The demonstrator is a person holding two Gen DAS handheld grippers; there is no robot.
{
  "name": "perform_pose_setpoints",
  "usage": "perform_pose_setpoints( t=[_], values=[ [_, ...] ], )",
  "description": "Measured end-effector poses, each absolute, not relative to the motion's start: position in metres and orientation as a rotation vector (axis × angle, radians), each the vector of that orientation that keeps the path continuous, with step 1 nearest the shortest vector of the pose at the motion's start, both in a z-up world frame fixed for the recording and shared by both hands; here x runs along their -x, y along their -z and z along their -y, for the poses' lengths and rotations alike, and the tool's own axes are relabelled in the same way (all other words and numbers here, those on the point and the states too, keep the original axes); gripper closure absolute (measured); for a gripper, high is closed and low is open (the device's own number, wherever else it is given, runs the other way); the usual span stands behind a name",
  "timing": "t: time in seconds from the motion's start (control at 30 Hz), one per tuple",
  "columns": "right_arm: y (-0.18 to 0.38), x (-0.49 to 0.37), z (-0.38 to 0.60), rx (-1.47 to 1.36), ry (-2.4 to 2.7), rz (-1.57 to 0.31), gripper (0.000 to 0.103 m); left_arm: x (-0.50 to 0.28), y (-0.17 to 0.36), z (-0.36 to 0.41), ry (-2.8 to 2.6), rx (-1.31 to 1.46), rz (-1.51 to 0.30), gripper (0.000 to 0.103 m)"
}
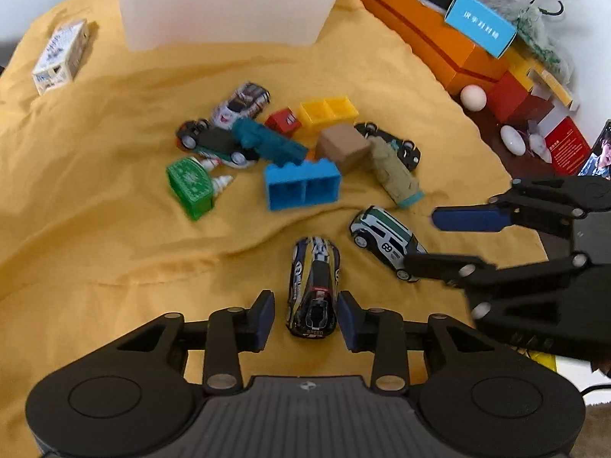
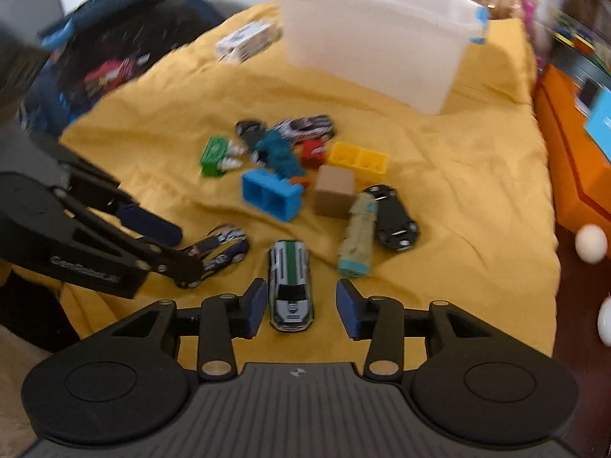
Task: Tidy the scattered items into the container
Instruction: 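Carry both toy cars over the bin and open both grippers to release them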
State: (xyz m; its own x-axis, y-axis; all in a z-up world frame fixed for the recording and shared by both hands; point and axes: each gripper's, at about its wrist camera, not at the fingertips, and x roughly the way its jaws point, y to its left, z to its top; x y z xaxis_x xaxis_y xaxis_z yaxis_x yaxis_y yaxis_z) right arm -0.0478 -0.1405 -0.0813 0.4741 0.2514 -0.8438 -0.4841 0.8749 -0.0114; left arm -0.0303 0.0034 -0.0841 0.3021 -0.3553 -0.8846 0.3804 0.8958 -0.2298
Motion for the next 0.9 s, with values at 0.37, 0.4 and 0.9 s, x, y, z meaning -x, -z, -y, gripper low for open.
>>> perform_pose_setpoints(
  t=[0.37, 0.4, 0.9],
  values=[
    [0.101, 0.044, 0.142, 0.262, -0.460, -1.028, 0.055, 0.033, 0.079, 0.011, 0.465, -0.091, -1.141, 0.063],
    [0.102, 0.044, 0.142, 0.265, -0.462, -1.025, 0.055, 0.032, 0.081, 0.011, 0.462, -0.092, -1.146, 0.064],
    [0.025, -0.003, 0.161, 0.192, -0.447, -0.850, 0.071, -0.027, -0.007, 0.000, 0.421, -0.150, -0.931, 0.070]
  ],
)
